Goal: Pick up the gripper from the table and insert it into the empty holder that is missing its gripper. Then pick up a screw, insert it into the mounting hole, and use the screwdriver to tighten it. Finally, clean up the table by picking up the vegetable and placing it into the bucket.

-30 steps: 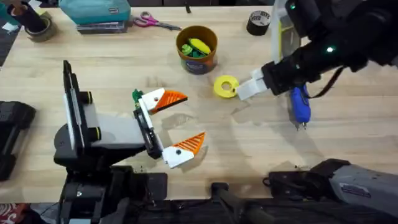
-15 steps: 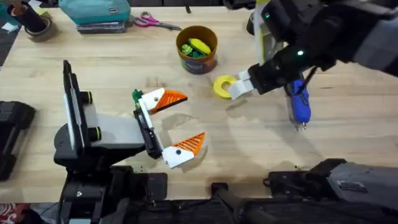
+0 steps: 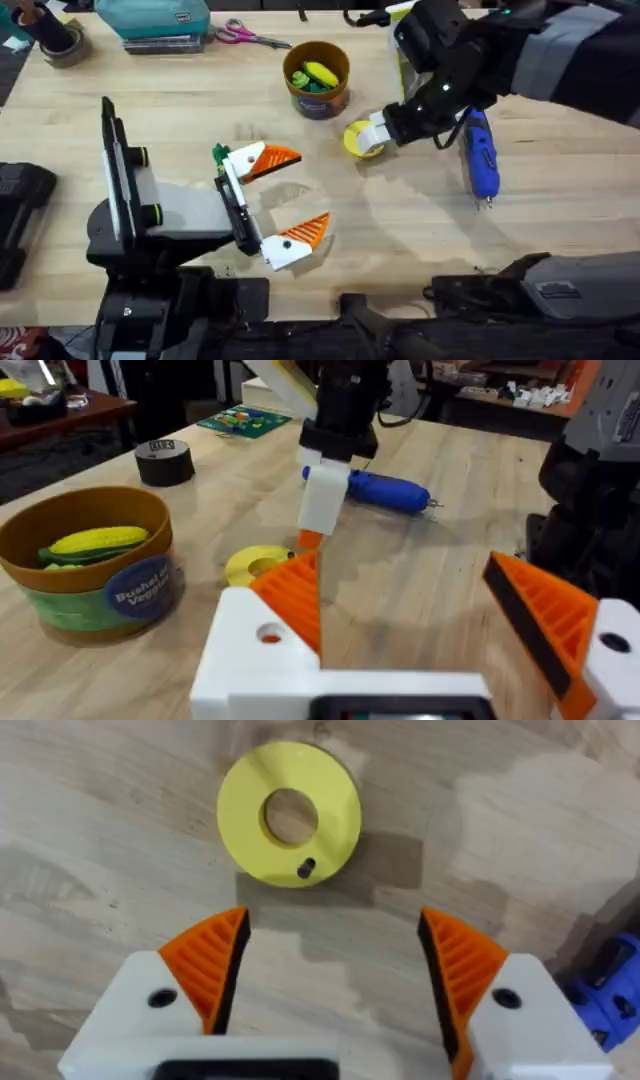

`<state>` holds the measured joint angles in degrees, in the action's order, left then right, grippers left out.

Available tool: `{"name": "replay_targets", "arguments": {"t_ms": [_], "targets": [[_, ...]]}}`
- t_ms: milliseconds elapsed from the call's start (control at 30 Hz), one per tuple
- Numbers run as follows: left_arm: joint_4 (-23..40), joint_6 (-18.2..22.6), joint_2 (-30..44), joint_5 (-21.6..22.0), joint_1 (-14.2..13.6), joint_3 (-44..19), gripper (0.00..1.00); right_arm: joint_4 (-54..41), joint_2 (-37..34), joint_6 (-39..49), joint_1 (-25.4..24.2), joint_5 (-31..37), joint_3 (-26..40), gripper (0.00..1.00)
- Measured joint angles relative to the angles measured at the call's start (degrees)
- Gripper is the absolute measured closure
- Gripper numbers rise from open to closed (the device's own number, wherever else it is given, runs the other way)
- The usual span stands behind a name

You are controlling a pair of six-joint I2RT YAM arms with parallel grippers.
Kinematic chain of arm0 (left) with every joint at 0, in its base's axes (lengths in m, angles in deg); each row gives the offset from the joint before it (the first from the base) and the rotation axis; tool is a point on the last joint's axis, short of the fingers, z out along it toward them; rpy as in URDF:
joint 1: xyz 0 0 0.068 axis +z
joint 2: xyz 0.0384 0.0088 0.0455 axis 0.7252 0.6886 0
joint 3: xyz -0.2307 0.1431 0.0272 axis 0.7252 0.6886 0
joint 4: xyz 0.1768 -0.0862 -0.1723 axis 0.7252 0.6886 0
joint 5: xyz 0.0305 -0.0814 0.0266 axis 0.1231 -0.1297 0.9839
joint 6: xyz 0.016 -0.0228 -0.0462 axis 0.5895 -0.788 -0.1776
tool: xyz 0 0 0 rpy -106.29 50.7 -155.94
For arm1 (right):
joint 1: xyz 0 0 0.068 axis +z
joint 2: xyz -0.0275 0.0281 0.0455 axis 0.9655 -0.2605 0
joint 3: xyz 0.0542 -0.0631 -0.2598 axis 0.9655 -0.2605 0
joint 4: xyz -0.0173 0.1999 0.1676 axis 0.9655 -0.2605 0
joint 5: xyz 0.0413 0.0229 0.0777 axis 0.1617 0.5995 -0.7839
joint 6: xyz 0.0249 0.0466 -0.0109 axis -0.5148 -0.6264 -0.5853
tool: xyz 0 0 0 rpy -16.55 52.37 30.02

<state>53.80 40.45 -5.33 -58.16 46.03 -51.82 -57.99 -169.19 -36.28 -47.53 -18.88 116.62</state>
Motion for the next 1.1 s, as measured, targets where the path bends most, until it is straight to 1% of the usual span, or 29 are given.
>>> {"name": "replay_targets", "arguments": {"t_ms": [667, 967, 1000, 1100], "targets": [[0.0, 0.0, 0.0, 0.0, 0.0, 0.0, 0.015, 1.4, -5.9, -0.2, 0.5, 0.2, 1.9, 0.014], [0.0, 0.0, 0.0, 0.0, 0.0, 0.0, 0.015, 3.9, -8.4, -0.2, 1.8, 0.2, 1.9, 0.102], [0.0, 0.0, 0.0, 0.0, 0.0, 0.0, 0.015, 4.1, -8.5, -0.2, 2.0, 0.2, 1.9, 0.130], [0.0, 0.0, 0.0, 0.0, 0.0, 0.0, 0.015, 4.3, -8.5, -0.2, 2.3, 0.2, 2.0, 0.174]]}}
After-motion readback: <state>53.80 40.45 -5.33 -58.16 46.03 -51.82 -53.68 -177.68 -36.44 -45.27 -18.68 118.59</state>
